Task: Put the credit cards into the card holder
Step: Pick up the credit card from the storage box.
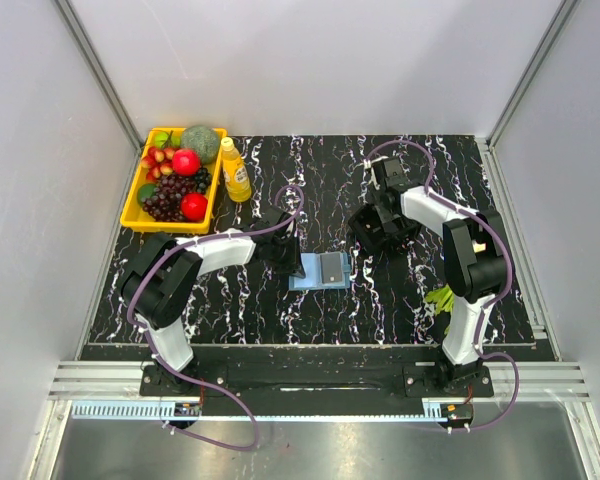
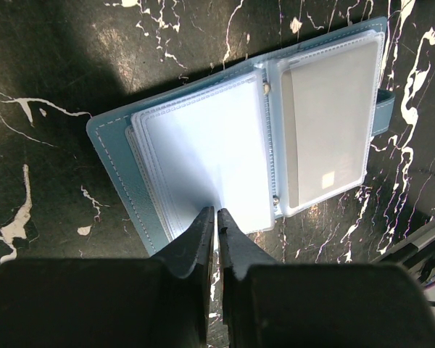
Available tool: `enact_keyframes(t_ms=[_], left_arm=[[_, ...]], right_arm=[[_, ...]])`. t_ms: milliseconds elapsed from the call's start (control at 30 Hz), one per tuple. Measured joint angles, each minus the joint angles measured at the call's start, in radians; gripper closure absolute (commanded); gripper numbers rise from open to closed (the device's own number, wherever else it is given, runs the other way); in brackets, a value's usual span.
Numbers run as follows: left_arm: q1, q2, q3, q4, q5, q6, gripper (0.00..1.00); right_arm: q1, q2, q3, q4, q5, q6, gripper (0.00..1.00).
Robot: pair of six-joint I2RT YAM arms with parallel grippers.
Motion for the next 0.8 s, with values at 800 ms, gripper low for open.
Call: enact_keyframes(t_ms=[800], left_arm=[[0.001, 0.006, 0.0, 0.004, 0.014, 0.0, 0.91]], right_arm=[[0.005, 0.01, -0.02, -0.028, -0.003, 0.021, 0.5]])
